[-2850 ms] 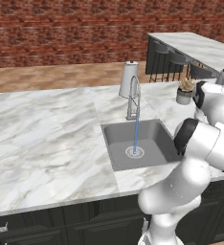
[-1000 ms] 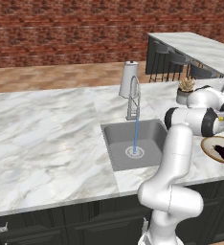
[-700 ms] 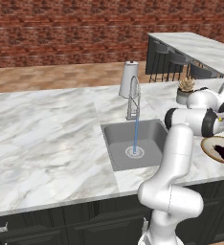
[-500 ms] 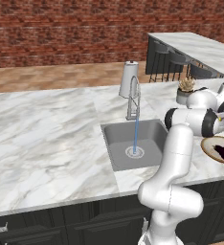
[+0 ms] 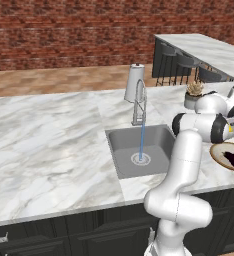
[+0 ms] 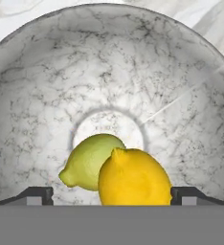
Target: Pick the lemons from the sink and place them in one bowl. Place the eggplant in the other bowl. Then turn off the sink faucet.
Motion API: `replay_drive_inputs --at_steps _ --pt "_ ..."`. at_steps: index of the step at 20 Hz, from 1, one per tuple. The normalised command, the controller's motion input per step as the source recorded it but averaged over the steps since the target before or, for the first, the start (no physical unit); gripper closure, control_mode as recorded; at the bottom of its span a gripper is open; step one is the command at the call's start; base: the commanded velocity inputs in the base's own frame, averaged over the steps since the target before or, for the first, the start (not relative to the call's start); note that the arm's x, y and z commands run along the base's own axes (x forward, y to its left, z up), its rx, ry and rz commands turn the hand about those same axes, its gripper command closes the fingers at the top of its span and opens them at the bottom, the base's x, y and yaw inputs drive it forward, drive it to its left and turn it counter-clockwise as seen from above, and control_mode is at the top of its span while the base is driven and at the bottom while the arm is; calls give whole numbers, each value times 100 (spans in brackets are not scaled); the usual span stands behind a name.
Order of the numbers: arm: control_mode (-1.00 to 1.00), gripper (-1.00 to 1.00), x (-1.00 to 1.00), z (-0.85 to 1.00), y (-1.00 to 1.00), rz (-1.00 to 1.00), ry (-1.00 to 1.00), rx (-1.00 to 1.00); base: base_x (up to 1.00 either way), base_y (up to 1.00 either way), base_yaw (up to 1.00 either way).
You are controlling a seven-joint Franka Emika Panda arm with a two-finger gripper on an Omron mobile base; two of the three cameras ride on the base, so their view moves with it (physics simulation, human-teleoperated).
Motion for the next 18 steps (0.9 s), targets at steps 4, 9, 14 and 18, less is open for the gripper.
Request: replay_drive_inputs --at_steps 4,9,14,18 --pt "-100 -100 0 6 0 0 0 0 0 0 0" --pt "-100 -100 -4 68 2 0 -1 11 0 0 0" --pt "-100 -100 -23 87 28 3 -16 5 0 0 0" --pt "-100 -100 -7 51 39 19 -23 8 0 0 0"
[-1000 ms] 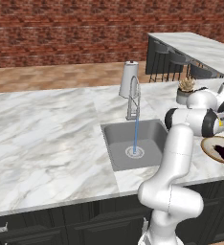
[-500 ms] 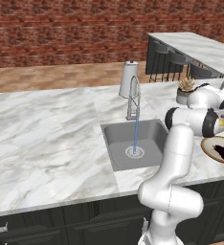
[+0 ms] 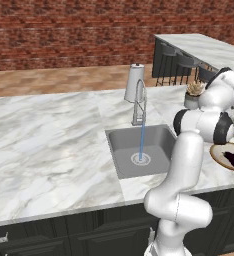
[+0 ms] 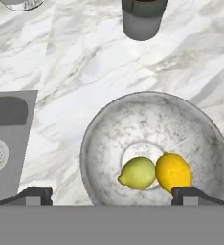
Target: Pick the lemons from the sink and place them in one bowl. Place the eggplant in the other bowl. Then turn off the sink faucet.
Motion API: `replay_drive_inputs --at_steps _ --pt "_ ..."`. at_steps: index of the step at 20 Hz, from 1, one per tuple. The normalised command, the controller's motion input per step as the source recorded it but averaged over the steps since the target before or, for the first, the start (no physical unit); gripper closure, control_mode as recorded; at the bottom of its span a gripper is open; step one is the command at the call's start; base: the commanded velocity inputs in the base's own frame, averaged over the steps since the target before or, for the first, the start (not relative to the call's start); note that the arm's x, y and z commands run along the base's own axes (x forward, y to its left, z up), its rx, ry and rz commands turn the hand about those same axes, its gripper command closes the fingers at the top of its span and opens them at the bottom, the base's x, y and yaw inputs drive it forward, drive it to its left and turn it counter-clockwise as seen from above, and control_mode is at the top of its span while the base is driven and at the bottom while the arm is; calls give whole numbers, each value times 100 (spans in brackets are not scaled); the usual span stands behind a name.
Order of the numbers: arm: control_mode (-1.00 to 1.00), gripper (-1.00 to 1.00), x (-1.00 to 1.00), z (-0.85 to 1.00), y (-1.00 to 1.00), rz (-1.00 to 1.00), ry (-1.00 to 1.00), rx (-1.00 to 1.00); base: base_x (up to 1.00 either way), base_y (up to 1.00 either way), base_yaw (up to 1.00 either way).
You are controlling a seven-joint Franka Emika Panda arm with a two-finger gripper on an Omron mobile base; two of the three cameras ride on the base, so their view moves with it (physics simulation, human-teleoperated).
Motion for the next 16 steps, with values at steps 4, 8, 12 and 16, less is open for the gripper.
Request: replay_drive_inputs --at_steps 4,8,12,16 --pt "-100 -100 -6 14 47 22 -20 13 0 0 0" --pt "-100 -100 -43 0 82 15 -2 0 0 0 0" --pt "-100 -100 -24 0 66 8 -1 -1 0 0 0" --pt "-100 -100 -3 -2 24 1 0 0 0 0 0"
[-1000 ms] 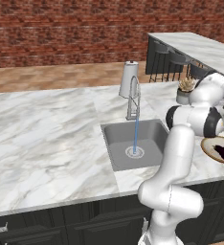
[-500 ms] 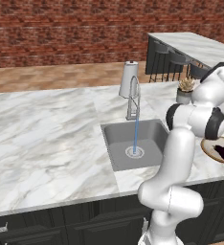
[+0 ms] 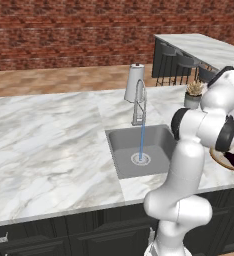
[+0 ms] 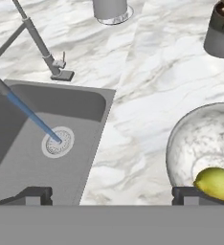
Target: Pick the lemons from the sink and place them in one bowl. Place the eggplant in the other bowl. Then turn off the sink faucet.
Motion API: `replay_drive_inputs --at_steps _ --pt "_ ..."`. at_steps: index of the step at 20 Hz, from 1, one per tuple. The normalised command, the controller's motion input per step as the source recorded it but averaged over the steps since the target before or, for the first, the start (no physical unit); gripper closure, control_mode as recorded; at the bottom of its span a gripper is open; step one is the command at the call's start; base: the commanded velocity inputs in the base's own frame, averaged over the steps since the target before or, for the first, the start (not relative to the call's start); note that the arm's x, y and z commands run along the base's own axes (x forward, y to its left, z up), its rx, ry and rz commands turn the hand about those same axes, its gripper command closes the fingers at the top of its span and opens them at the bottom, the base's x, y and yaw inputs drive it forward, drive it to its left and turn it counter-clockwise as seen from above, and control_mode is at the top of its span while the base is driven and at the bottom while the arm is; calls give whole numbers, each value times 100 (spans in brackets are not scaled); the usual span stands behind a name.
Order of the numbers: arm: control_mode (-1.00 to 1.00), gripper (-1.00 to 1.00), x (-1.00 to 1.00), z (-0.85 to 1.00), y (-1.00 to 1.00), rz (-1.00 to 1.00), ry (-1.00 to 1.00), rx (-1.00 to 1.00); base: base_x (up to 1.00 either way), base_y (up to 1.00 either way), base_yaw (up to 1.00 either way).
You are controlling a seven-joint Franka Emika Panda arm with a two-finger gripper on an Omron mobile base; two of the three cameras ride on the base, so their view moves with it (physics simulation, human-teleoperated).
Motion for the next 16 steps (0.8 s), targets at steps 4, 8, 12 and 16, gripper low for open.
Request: replay_drive_inputs --at_steps 4,8,12,16 --pt "-100 -100 0 -40 19 0 0 2 0 0 0" --pt "-100 -100 0 -39 39 0 0 1 0 0 0" --pt "-100 -100 0 -21 70 0 -4 0 0 0 0" --pt "-100 -100 13 0 59 0 -5 0 0 0 0"
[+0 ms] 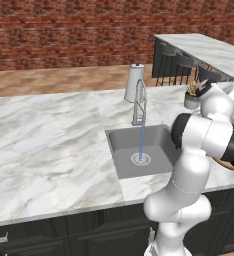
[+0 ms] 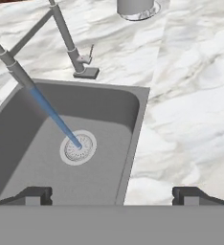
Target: Pick the lemons from the sink and place them in one bowl. Place the eggplant in the other bowl. Then turn off the sink faucet.
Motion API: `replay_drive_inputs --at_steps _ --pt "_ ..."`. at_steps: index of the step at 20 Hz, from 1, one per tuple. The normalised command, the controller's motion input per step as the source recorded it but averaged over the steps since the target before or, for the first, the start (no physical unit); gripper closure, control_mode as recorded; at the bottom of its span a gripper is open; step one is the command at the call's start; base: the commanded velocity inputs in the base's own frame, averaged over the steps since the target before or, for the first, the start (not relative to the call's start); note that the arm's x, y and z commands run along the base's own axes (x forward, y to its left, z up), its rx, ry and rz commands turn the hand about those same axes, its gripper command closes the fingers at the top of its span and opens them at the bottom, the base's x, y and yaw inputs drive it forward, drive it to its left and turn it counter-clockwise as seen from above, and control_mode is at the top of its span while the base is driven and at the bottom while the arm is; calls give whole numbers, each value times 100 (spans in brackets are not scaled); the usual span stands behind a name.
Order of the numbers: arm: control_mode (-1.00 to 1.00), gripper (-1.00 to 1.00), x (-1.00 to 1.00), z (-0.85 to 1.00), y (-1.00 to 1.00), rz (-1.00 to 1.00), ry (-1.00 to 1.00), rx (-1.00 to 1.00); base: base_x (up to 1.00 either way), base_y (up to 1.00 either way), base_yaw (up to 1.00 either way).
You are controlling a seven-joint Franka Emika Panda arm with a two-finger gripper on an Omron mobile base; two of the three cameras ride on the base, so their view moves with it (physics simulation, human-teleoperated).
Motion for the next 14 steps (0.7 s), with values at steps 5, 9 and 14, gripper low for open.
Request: replay_drive_inputs --at_steps 5,9,14 --pt "-100 -100 21 0 7 0 -5 0 0 0 0" --pt "-100 -100 30 0 3 0 -9 0 0 0 0" --pt "-100 -100 25 -1 0 0 -7 0 0 0 0"
